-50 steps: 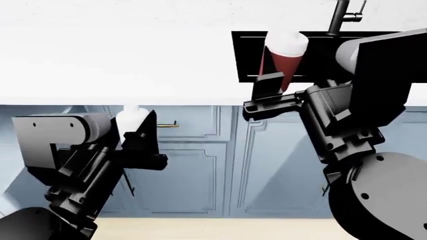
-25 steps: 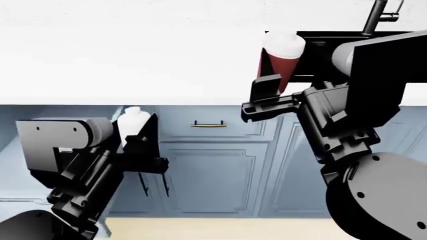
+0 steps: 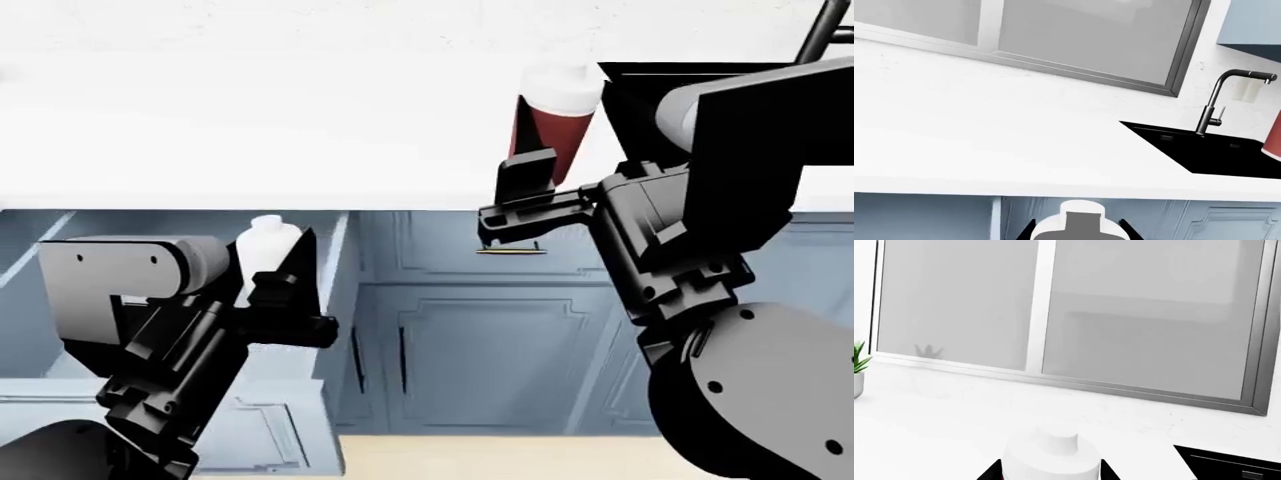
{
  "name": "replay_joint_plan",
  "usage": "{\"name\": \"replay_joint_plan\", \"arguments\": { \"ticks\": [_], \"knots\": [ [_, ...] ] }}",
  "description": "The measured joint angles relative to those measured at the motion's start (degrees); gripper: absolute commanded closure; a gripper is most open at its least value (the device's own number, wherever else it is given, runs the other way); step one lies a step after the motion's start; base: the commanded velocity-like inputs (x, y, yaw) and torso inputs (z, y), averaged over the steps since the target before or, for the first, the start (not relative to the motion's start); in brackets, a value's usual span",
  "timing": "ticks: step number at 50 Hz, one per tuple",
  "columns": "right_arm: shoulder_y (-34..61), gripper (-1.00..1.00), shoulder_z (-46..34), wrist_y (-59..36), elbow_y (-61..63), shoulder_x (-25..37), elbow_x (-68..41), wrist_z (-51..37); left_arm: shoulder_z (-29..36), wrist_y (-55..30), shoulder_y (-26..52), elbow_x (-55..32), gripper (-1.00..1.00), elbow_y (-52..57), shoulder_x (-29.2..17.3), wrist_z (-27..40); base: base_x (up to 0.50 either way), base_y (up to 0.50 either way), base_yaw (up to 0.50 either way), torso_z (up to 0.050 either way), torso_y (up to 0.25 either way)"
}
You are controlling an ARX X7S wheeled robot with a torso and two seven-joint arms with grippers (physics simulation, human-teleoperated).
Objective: Pick and place the shaker into the drawer. Then close the cabinet.
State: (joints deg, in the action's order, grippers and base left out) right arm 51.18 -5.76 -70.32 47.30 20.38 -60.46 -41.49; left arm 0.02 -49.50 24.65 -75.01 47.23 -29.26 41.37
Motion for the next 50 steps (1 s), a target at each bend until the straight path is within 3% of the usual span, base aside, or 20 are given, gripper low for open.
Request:
{"name": "replay_joint_plan", "arguments": {
  "ticks": [29,42,50],
  "knots": [
    [-1.04,1.0,-1.54,2.46,0.3,1.53,1.17,0.04,0.58,0.54,-0.2,-0.21,1.0,0.31,-0.39,0.44,0.25,0.47,0.0,0.0,0.001],
    [-0.51,1.0,-0.34,1.54,-0.29,0.8,-1.46,-2.63,1.6,-0.14,1.16,0.69,1.0,-0.82,-0.75,0.96,0.0,0.0,0.0,0.0,0.001],
    [2.23,1.0,0.92,-1.22,-0.82,0.09,-6.08,-6.07,8.1,-2.26,6.02,8.94,1.0,-6.57,-2.04,-2.4,0.0,0.0,0.0,0.0,0.0]
  ]
}}
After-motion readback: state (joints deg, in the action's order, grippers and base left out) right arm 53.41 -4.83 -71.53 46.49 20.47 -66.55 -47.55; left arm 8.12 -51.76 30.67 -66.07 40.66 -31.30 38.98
